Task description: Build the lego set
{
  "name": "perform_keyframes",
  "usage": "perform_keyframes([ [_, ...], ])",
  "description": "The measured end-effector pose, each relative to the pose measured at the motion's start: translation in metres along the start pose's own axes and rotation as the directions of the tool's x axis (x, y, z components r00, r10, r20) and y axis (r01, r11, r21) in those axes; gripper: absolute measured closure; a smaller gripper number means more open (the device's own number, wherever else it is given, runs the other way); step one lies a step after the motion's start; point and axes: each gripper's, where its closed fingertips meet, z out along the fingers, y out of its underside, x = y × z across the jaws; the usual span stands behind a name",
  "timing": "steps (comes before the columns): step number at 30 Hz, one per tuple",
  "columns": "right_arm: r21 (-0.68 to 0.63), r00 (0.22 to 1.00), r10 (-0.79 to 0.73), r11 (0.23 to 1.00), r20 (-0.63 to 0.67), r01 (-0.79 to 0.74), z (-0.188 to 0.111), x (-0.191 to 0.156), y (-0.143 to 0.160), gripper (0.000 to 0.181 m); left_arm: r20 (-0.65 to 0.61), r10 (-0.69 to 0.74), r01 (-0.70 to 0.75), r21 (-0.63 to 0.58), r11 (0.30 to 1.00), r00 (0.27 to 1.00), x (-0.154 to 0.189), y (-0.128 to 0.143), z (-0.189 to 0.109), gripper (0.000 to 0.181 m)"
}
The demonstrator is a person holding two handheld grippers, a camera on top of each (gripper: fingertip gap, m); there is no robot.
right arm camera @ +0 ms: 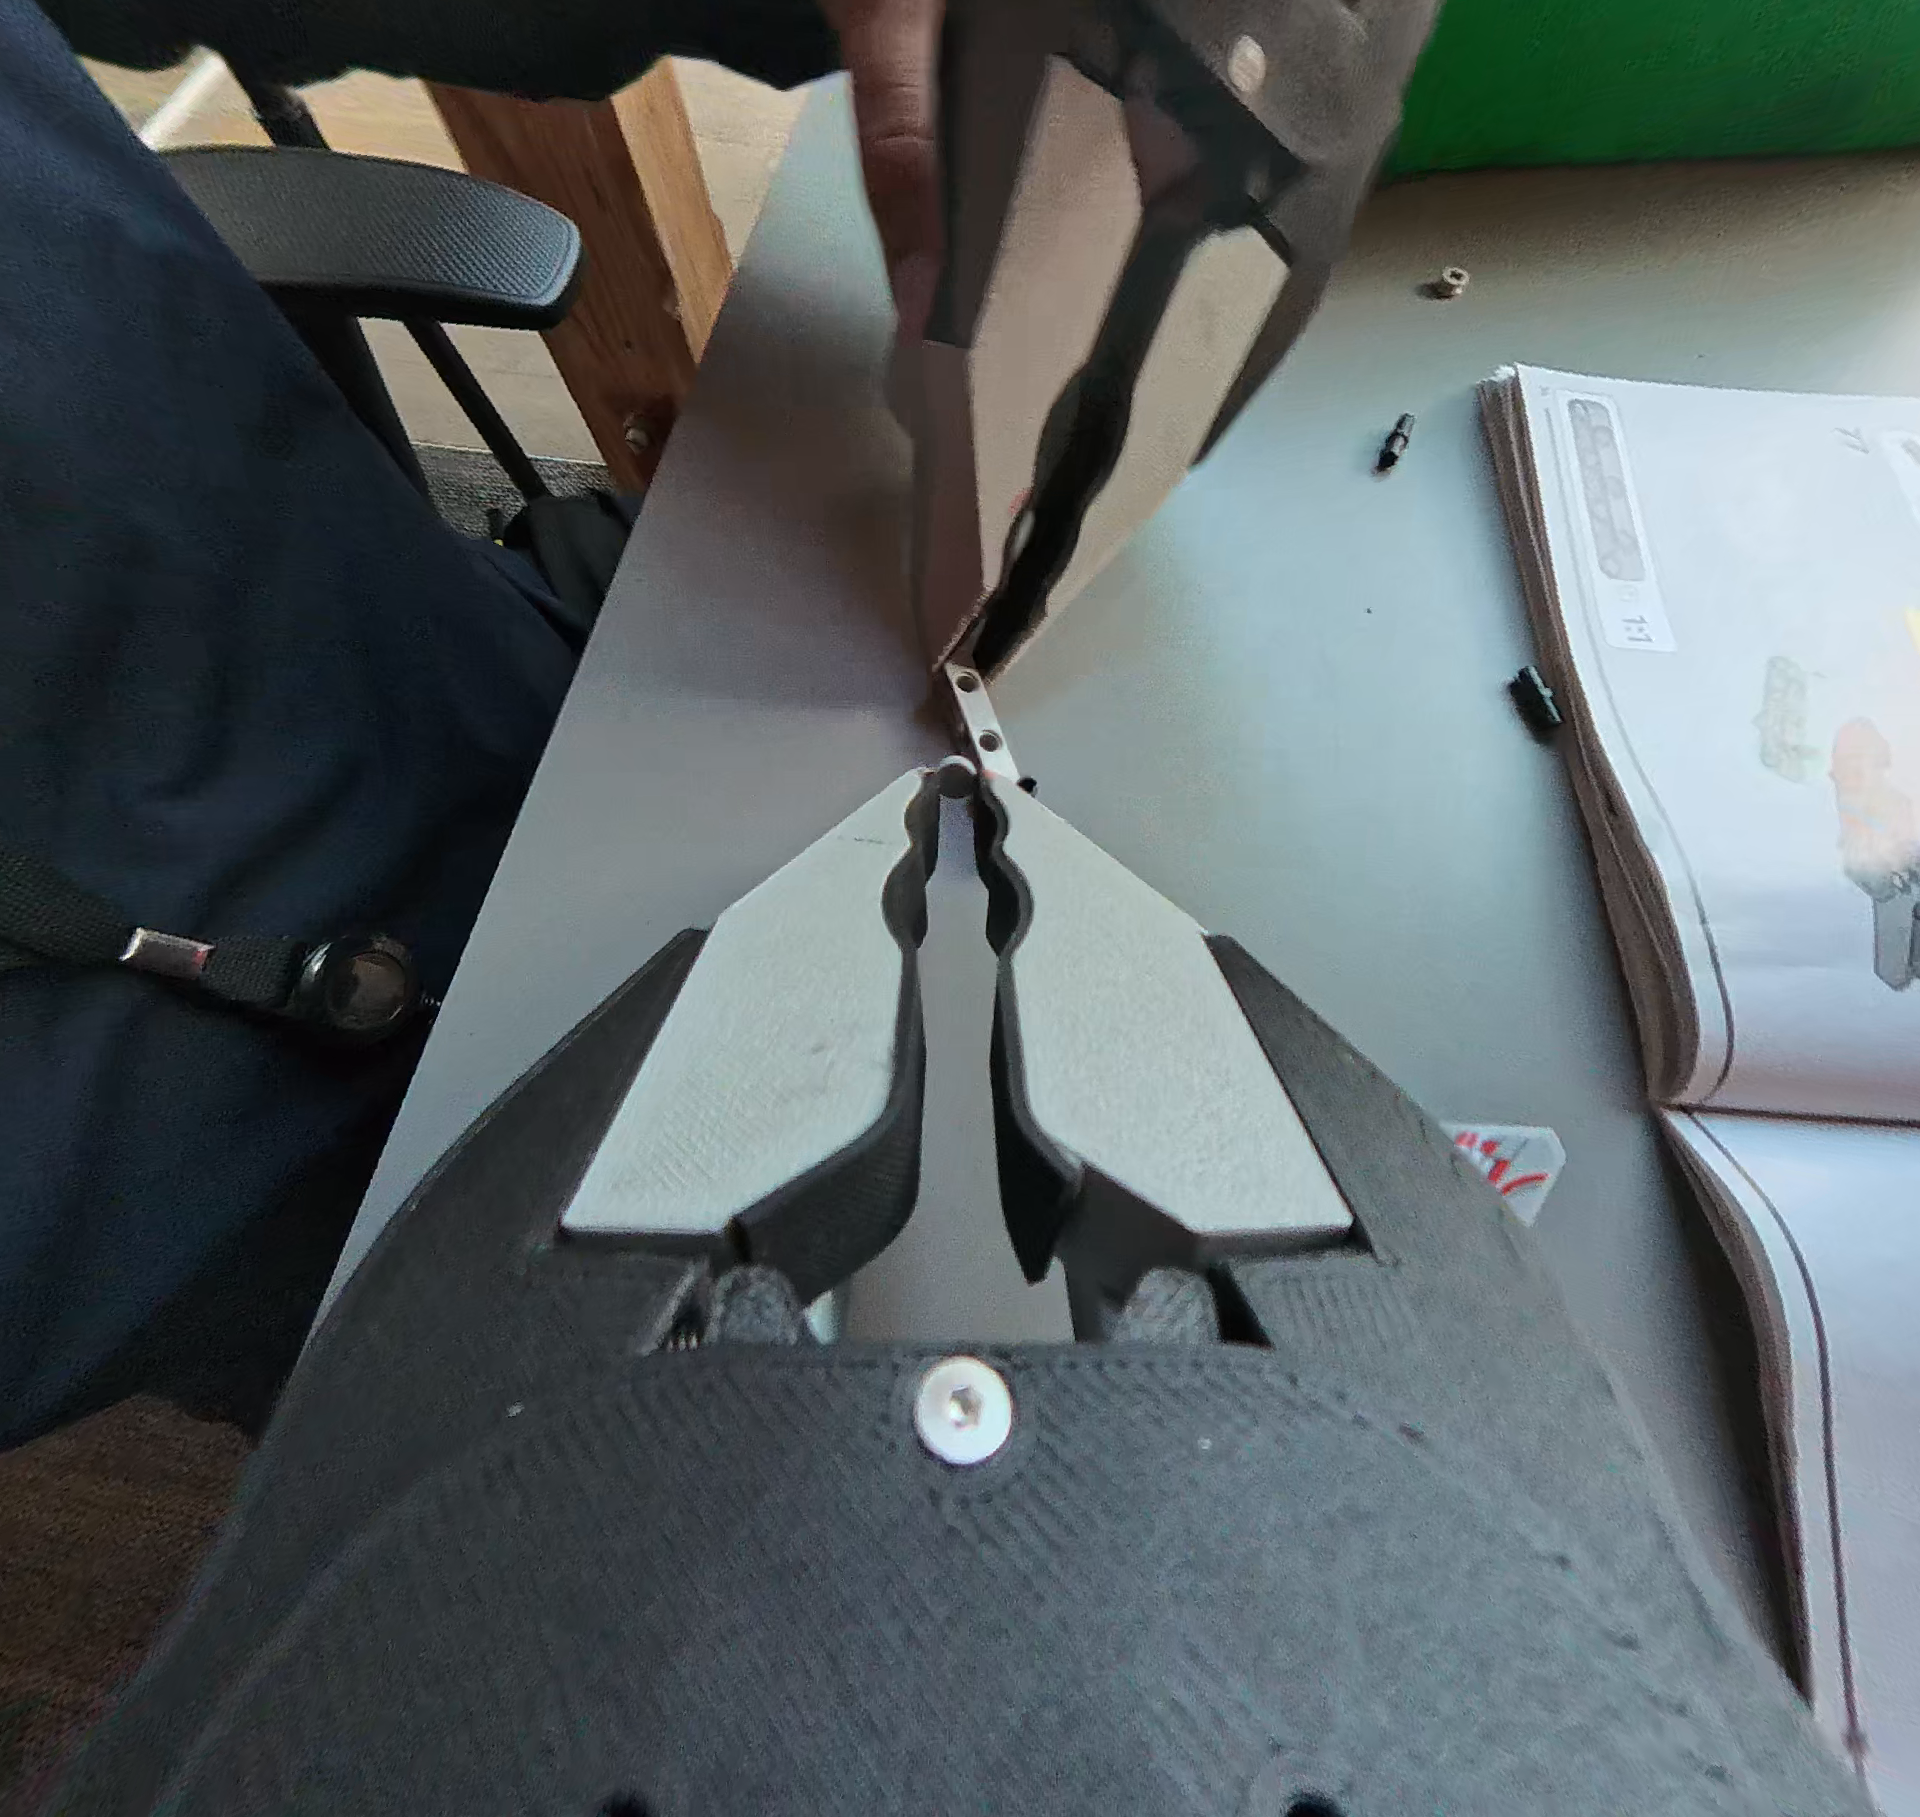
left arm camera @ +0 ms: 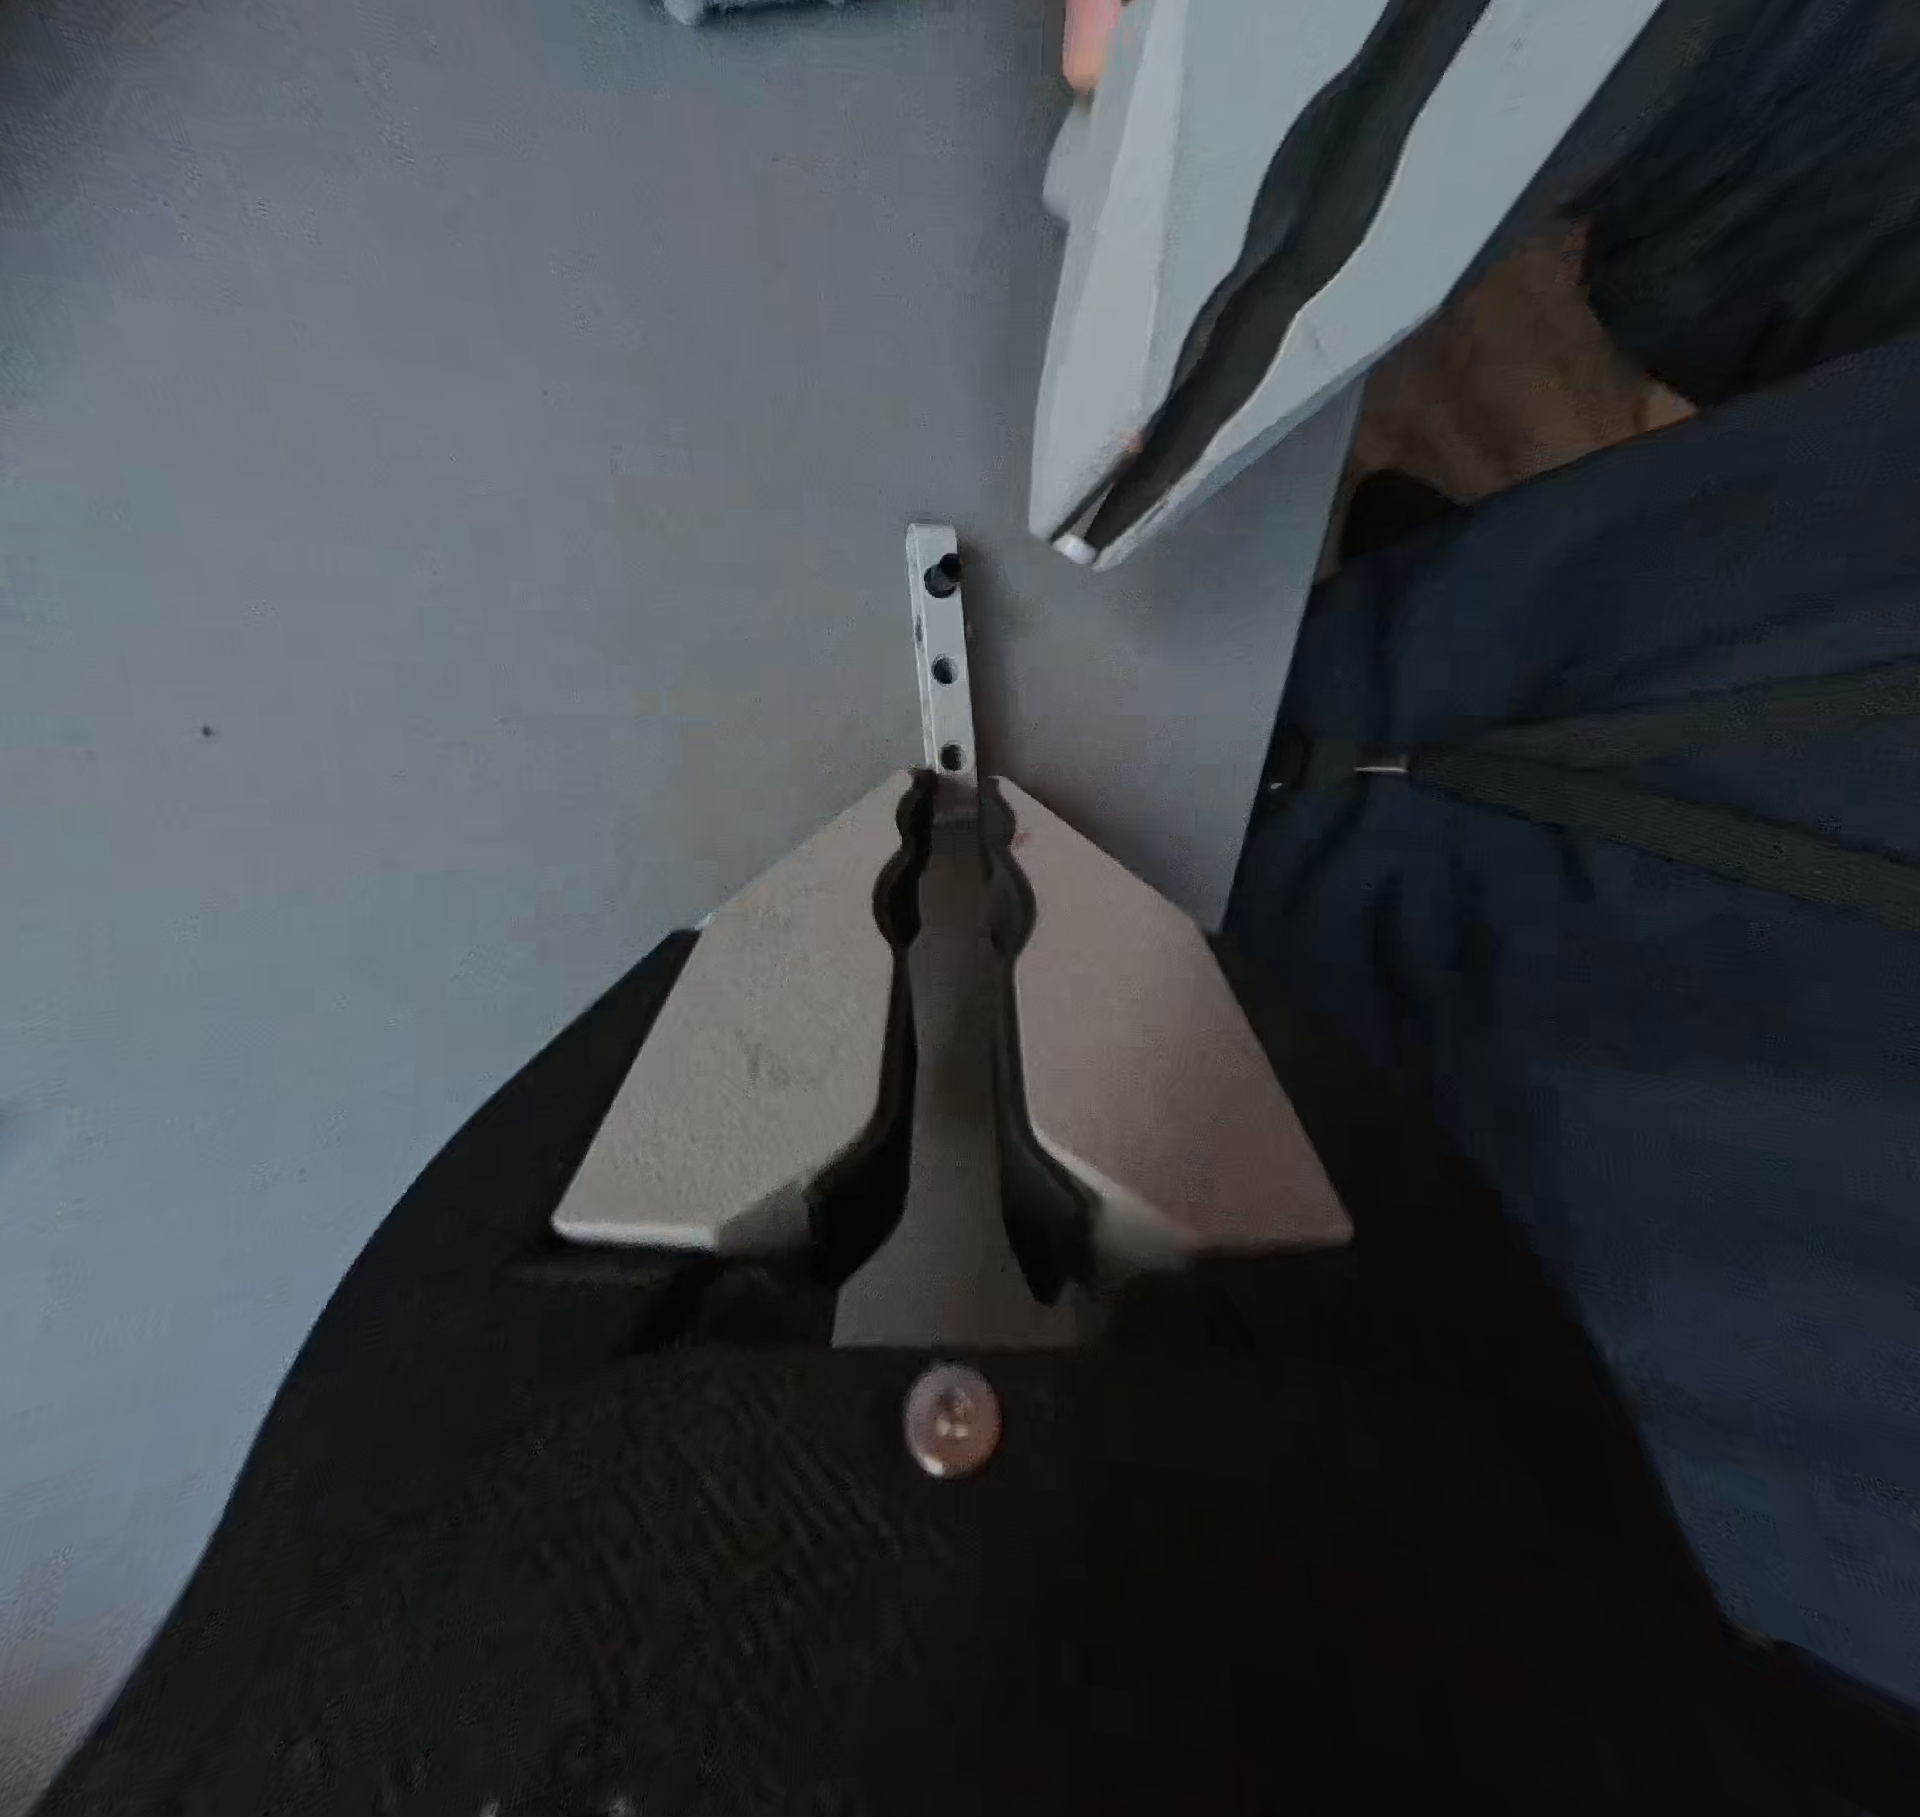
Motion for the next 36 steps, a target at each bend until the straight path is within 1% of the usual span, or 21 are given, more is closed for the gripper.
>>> perform_keyframes([
  [4,0.000,1.000,-0.005,1.000,0.027,0.005,0.007,0.000,-0.002,0.178,-0.205,-0.109,0.095,-0.075,0.993,0.973,0.000,0.002,-0.003,0.175],
  [6,-0.007,1.000,0.001,1.000,0.008,-0.001,0.012,0.003,-0.001,0.179,-0.253,-0.153,0.135,-0.085,0.987,0.955,-0.003,-0.001,-0.005,0.175],
  [9,-0.023,1.000,0.025,0.999,-0.019,-0.025,0.014,0.010,0.002,0.179,-0.311,-0.191,0.157,-0.130,0.979,0.931,-0.001,0.002,-0.006,0.175],
  [13,-0.029,0.996,0.082,0.996,-0.027,-0.083,0.013,0.017,0.004,0.178,-0.340,-0.208,0.166,-0.150,0.975,0.917,-0.001,0.001,-0.006,0.176],
  [20,-0.038,0.993,0.114,0.993,-0.016,-0.115,0.015,0.017,0.005,0.179,-0.350,-0.215,0.165,-0.167,0.972,0.912,-0.002,0.000,-0.006,0.176],
  [27,-0.068,0.996,0.074,0.995,-0.043,-0.077,0.018,0.018,0.007,0.179,-0.332,-0.208,0.156,-0.176,0.972,0.920,-0.004,0.000,-0.007,0.176],
  [30,-0.085,0.997,0.055,0.995,-0.054,-0.060,0.020,0.018,0.009,0.179,-0.302,-0.187,0.153,-0.133,0.979,0.935,-0.007,-0.006,-0.011,0.165],
  [33,-0.077,0.997,0.059,0.995,-0.057,-0.063,0.020,0.019,0.007,0.179,-0.227,-0.151,0.129,-0.108,0.986,0.962,-0.009,-0.009,-0.016,0.156],
  [34,-0.074,0.996,0.062,0.995,-0.058,-0.066,0.019,0.020,0.006,0.179,-0.179,-0.130,0.114,-0.097,0.989,0.975,-0.010,-0.009,-0.017,0.153],
  [36,-0.046,0.996,0.080,0.996,-0.042,-0.082,0.016,0.018,0.002,0.179,-0.080,-0.043,0.037,-0.065,0.997,0.996,-0.006,-0.008,-0.017,0.151],
])
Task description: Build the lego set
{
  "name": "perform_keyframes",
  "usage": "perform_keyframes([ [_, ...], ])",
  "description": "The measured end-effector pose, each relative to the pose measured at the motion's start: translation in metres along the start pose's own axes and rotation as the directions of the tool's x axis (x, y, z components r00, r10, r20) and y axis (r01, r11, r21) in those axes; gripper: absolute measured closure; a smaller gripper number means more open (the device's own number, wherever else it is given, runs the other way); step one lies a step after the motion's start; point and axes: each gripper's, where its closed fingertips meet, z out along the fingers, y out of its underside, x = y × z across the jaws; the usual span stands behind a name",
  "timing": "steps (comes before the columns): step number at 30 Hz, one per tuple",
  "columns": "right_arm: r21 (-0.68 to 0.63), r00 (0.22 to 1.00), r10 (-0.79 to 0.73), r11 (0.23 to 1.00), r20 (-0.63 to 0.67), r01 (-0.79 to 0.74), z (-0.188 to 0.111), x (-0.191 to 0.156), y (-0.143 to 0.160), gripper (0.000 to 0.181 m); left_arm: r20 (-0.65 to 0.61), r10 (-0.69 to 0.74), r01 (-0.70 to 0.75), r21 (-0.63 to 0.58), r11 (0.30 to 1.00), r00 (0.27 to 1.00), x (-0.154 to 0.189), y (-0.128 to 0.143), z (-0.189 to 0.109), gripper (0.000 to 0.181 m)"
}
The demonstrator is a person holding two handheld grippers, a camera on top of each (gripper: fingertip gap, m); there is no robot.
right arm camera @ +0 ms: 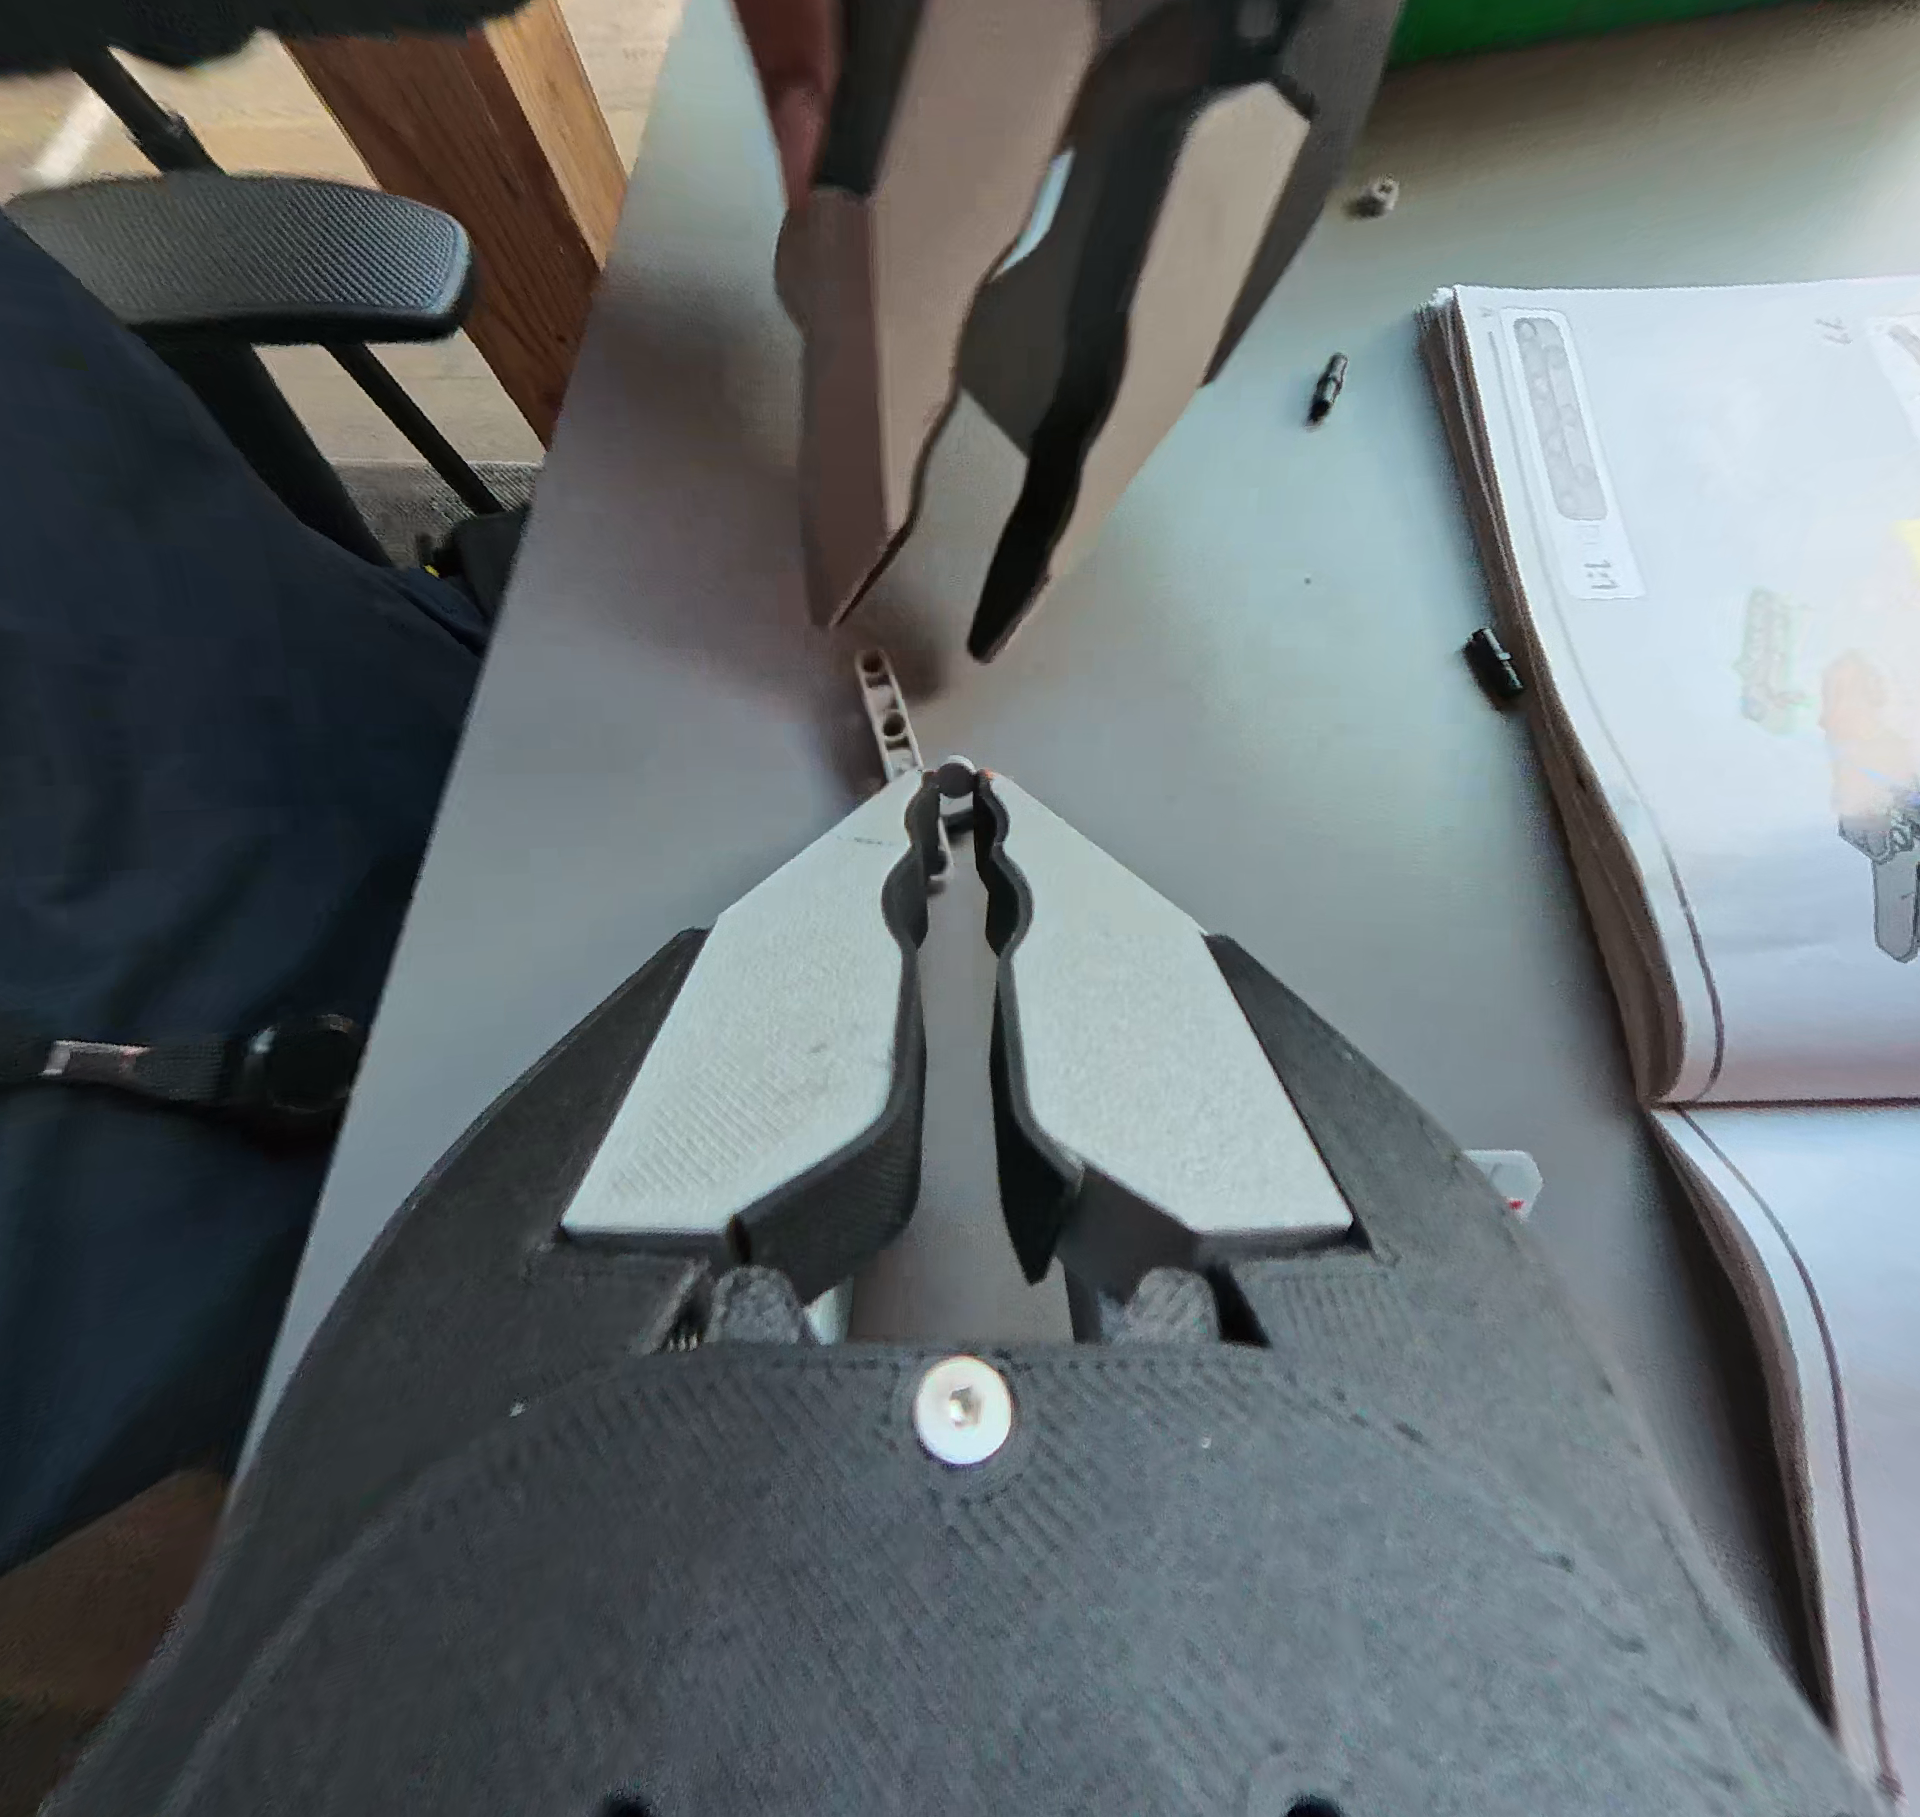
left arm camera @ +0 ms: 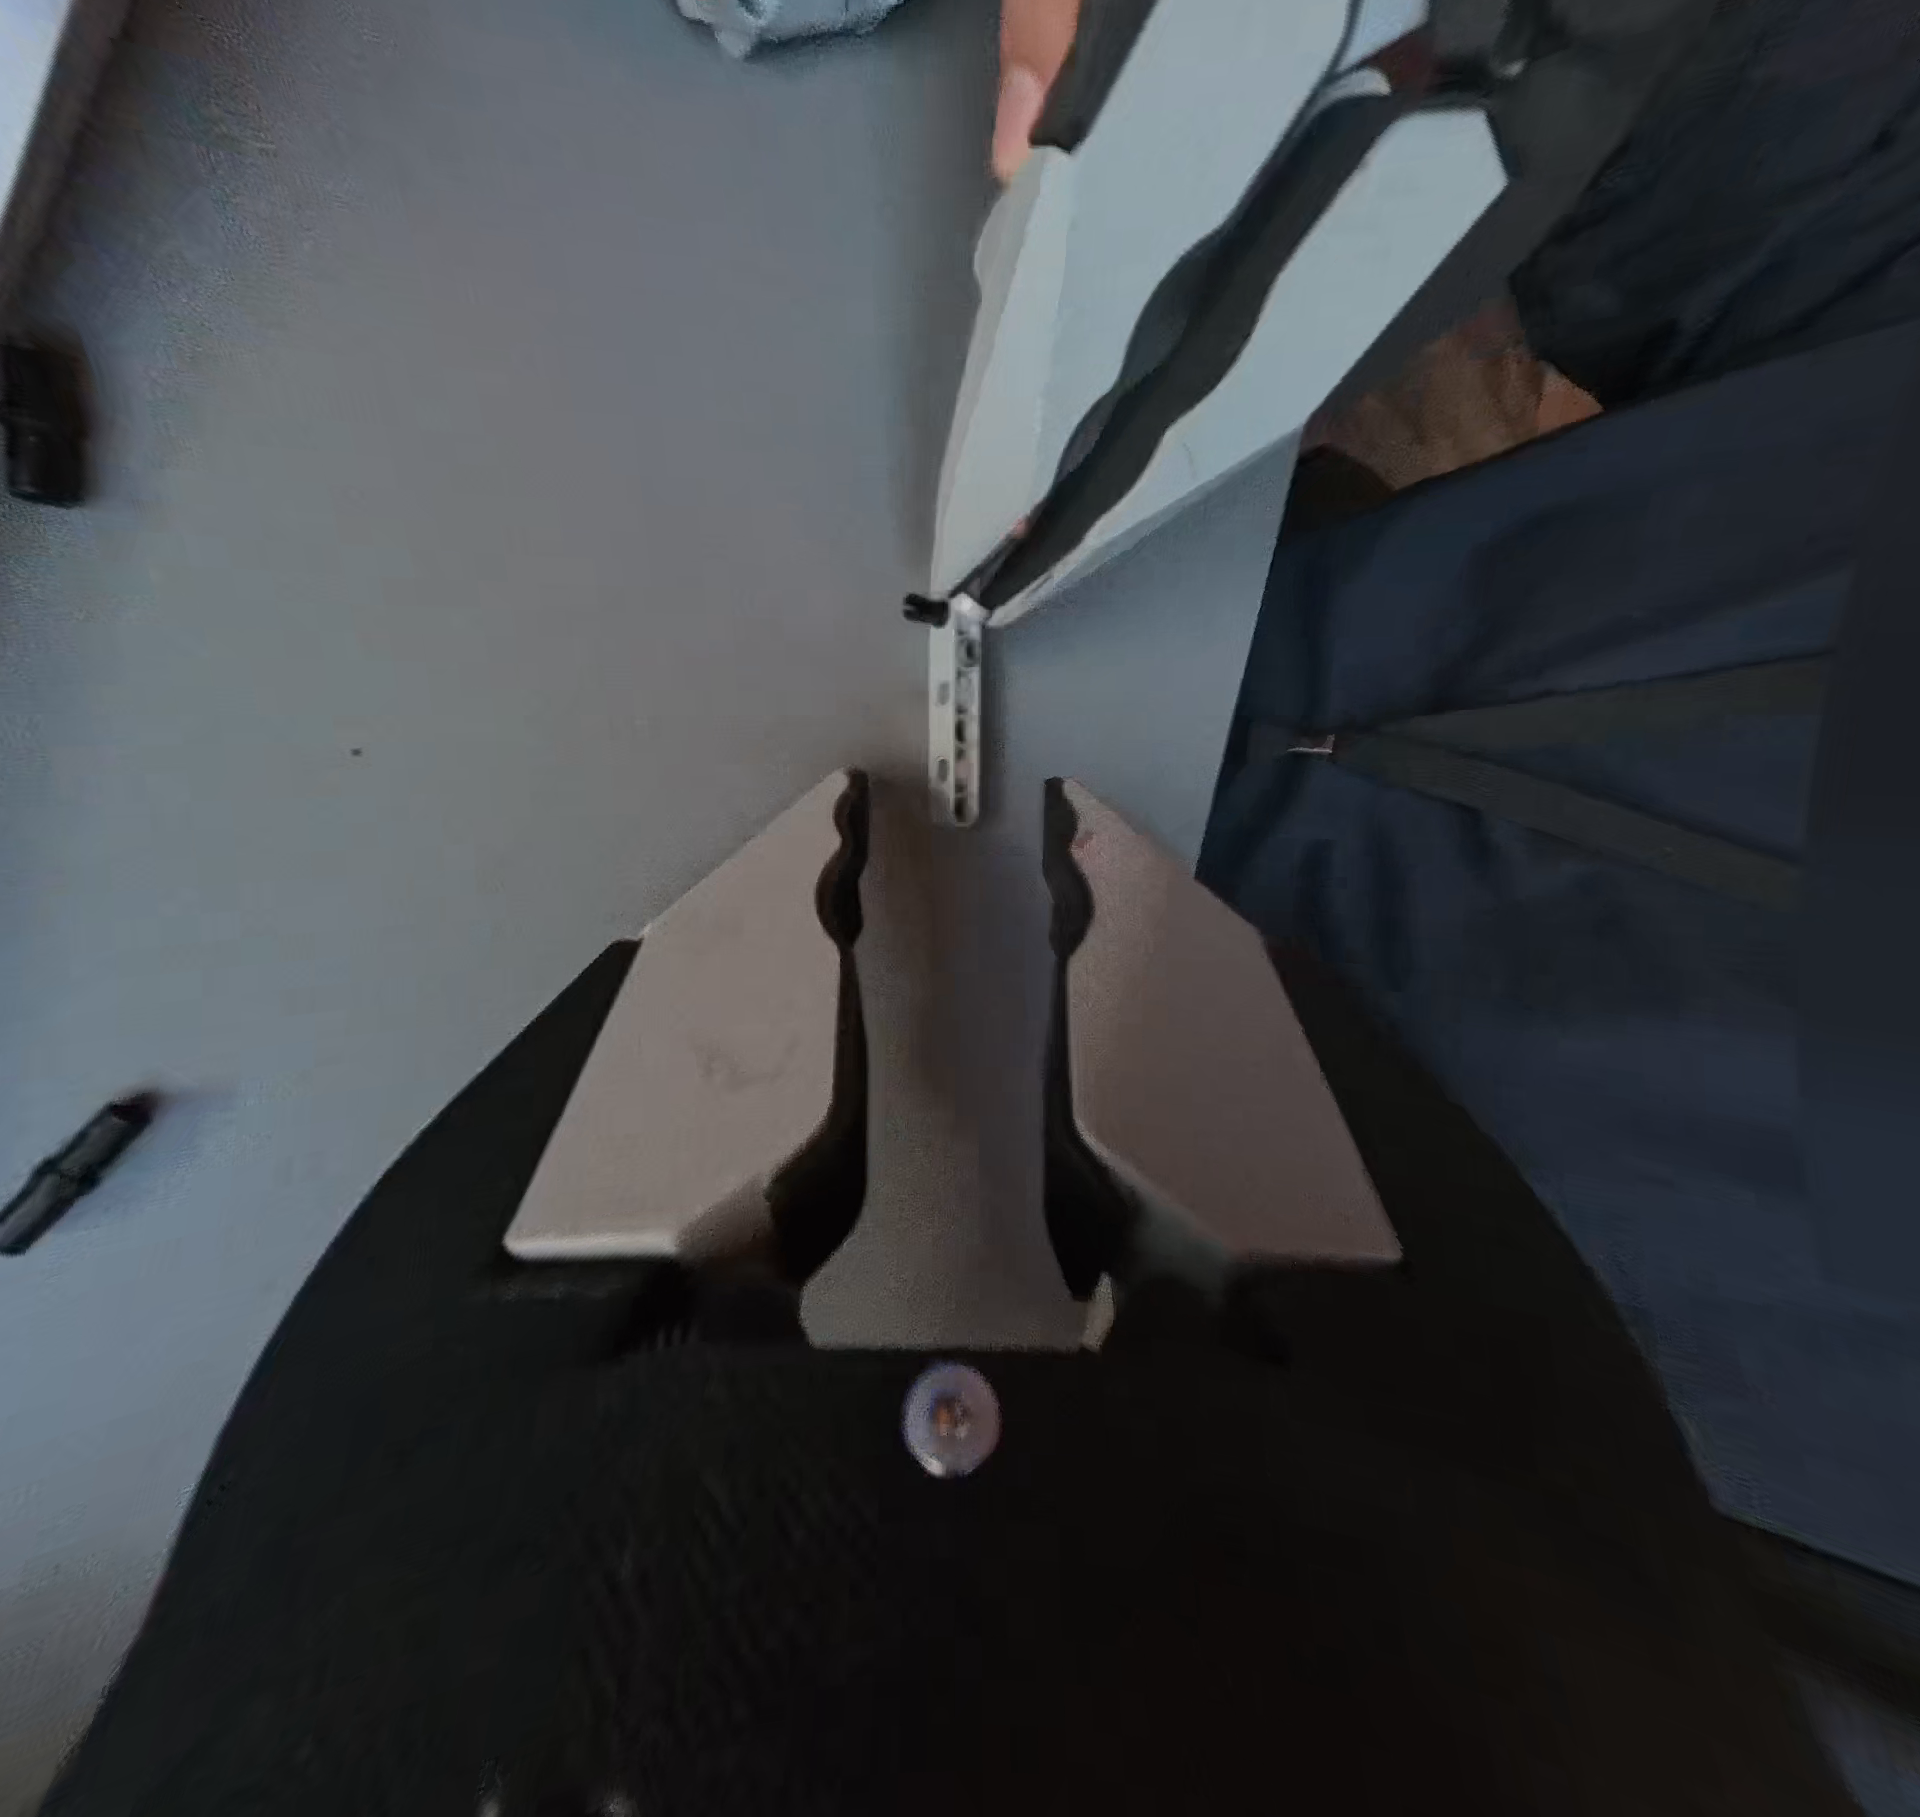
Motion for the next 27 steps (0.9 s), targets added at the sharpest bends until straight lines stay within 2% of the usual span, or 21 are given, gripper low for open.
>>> perform_keyframes([
  [3,0.053,0.994,0.074,0.996,0.077,-0.078,-0.006,-0.005,-0.007,0.179,0.099,0.103,-0.106,0.022,0.994,0.990,0.013,0.005,0.012,0.155],
  [4,0.059,0.989,0.104,0.992,0.108,-0.110,-0.007,-0.006,-0.008,0.179,0.152,0.128,-0.130,0.005,0.991,0.980,0.010,0.008,0.016,0.155],
  [5,0.059,0.981,0.137,0.988,0.139,-0.146,-0.007,-0.007,-0.008,0.179,0.200,0.155,-0.156,-0.013,0.988,0.967,0.007,0.009,0.017,0.164],
  [8,0.032,0.957,0.222,0.972,0.188,-0.231,-0.004,-0.007,-0.005,0.179,0.272,0.230,-0.226,-0.049,0.973,0.934,0.001,0.009,0.016,0.169],
  [15,0.006,0.922,0.323,0.943,0.216,-0.332,-0.001,-0.008,-0.003,0.178,0.280,0.278,-0.268,-0.072,0.961,0.919,-0.008,0.004,0.010,0.164],
  [18,0.012,0.942,0.281,0.958,0.182,-0.288,-0.004,-0.007,-0.005,0.178,0.281,0.292,-0.286,-0.065,0.956,0.914,-0.009,0.001,0.006,0.158],
  [23,-0.062,0.994,0.098,0.994,0.048,-0.095,-0.009,-0.003,-0.004,0.178,0.302,0.268,-0.281,-0.001,0.960,0.915,0.003,0.001,0.008,0.151],
  [25,-0.119,0.999,0.033,0.992,0.015,-0.031,-0.008,-0.001,-0.001,0.179,0.360,0.261,-0.271,-0.023,0.962,0.896,-0.005,0.004,0.013,0.157],
  [27,-0.159,1.000,-0.002,0.987,0.007,0.003,-0.007,0.001,0.000,0.178,0.365,0.264,-0.281,-0.007,0.960,0.893,-0.005,0.003,0.014,0.161],
])
